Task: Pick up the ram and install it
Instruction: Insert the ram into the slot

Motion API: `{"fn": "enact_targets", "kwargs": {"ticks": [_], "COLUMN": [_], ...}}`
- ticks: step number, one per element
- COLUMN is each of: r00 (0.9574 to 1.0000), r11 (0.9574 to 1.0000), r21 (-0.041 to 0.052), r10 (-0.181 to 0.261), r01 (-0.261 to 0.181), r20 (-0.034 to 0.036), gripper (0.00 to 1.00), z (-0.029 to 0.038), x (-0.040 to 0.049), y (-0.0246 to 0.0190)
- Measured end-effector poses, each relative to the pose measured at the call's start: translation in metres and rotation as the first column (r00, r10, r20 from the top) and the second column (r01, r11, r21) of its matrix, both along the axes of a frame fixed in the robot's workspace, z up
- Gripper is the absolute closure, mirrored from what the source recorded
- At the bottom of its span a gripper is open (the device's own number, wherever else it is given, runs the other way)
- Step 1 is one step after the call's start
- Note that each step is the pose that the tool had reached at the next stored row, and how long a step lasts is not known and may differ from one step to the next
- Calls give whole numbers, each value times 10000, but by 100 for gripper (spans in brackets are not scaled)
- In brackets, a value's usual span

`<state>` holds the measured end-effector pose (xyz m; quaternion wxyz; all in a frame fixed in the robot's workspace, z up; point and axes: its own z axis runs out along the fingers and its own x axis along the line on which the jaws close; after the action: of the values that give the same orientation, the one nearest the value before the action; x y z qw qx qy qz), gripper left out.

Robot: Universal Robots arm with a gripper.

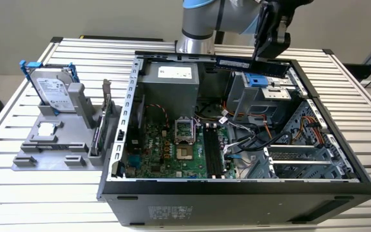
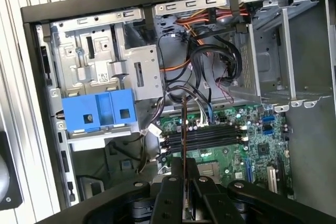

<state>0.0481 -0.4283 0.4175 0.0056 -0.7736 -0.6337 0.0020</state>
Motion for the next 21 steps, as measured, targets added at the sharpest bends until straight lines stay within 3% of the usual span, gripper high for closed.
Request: {"fn": "enact_targets", "kwargs": {"ticks": [10, 21], "r00": [9973, 9883], "r11": [9973, 9883], "r21": [0, 0], "r10": [-728, -1528], "r01": [728, 1528], "r20": [0, 0], "gripper": [100, 100], "z": [-31, -65], "x": [1, 1], "y": [0, 0]}}
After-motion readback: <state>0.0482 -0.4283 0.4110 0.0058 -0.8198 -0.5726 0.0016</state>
